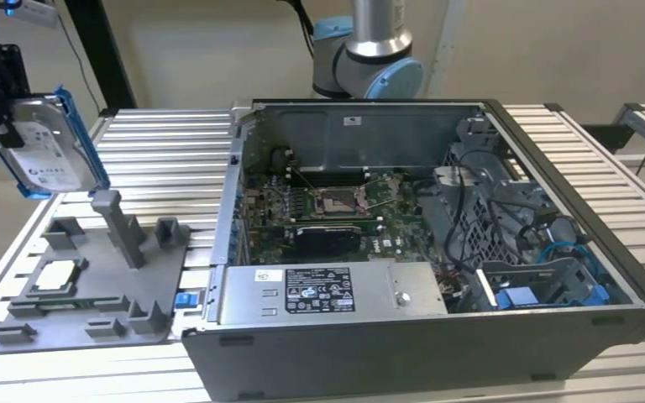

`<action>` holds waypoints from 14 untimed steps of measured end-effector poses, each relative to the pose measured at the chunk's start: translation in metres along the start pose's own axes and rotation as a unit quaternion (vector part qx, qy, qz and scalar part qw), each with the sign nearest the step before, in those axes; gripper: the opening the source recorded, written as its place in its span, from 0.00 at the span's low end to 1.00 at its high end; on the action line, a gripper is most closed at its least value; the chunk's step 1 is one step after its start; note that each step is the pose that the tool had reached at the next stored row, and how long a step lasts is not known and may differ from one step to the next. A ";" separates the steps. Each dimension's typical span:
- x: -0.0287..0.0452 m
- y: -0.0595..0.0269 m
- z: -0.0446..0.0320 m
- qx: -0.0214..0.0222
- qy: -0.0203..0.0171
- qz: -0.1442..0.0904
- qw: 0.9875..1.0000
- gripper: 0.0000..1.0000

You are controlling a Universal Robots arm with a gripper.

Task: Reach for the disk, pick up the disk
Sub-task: 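Pick up the disk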

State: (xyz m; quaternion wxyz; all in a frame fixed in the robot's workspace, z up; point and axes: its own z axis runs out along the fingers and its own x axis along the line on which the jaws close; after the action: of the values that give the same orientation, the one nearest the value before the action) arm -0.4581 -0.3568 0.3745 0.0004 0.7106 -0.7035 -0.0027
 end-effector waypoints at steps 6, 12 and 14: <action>0.0000 0.0000 -0.0068 0.000 0.000 0.000 1.000 0.00; 0.0000 0.0001 -0.0132 0.000 0.000 0.000 1.000 0.00; 0.0000 0.0001 -0.0154 0.000 0.000 0.000 1.000 0.00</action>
State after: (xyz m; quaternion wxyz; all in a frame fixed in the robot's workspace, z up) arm -0.4581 -0.3569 0.3899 0.0005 0.7109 -0.7032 -0.0027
